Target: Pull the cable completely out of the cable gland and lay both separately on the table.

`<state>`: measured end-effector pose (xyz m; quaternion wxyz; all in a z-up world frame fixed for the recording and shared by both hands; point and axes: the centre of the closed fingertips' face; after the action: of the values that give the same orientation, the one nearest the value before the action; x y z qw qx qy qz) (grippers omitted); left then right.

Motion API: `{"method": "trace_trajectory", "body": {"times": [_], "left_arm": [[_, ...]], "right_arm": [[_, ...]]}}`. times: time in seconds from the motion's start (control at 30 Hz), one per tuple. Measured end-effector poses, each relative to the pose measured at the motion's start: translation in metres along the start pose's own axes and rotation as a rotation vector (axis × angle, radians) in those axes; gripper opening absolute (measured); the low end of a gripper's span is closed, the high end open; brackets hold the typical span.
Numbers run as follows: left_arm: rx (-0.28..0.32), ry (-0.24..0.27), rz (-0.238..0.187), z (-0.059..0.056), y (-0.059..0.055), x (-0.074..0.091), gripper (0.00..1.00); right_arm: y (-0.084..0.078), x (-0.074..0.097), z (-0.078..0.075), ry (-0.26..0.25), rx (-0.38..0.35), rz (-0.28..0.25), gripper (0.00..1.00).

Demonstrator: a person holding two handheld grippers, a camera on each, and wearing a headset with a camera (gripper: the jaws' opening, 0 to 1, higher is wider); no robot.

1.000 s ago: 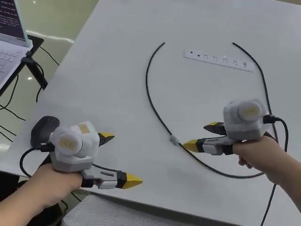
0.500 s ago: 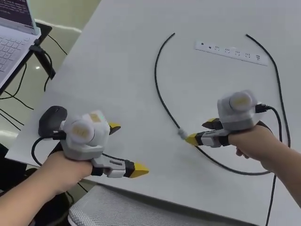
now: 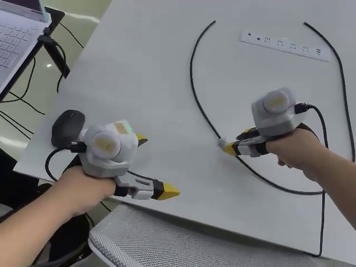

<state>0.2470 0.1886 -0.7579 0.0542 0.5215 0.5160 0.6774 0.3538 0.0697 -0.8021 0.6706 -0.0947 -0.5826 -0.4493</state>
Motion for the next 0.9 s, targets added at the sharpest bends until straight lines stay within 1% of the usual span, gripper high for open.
{"method": "trace_trajectory", "body": {"times": [0.17,0.33,0.47,0.53,0.67,0.87,0.9], "left_arm": [[0.009,-0.010,-0.002,-0.002,-0.002,-0.002,0.89],[0.012,-0.010,0.000,-0.002,-0.003,-0.002,0.89],[0.016,-0.013,0.002,-0.003,-0.004,-0.003,0.88],[0.016,-0.017,0.010,-0.004,-0.007,-0.003,0.88],[0.017,-0.023,0.018,-0.004,-0.010,-0.002,0.87],[0.020,-0.025,0.017,-0.003,-0.010,-0.002,0.86],[0.020,-0.026,0.015,-0.003,-0.009,-0.002,0.86]], "right_arm": [[-0.003,-0.005,-0.002,-0.012,0.015,0.020,0.22],[-0.007,-0.009,-0.002,-0.011,0.005,0.043,0.16],[-0.006,-0.011,0.000,-0.006,-0.008,0.039,0.15],[-0.004,-0.013,0.001,-0.001,-0.017,0.036,0.14],[-0.005,-0.016,0.001,-0.008,-0.014,0.047,0.09],[-0.006,-0.017,0.002,-0.004,-0.027,0.050,0.09],[-0.006,-0.016,0.001,-0.014,-0.043,0.050,0.08]]}}
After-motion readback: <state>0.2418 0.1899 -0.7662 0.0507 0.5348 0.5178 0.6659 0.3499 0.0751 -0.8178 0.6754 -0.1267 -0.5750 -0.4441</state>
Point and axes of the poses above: the centre of the closed fingertips' face, and the gripper's own axes: x roughly backward along the fingers, z roughly to its left, y roughly out of its top, and after that the axes turned 13 degrees about -x, right-handed
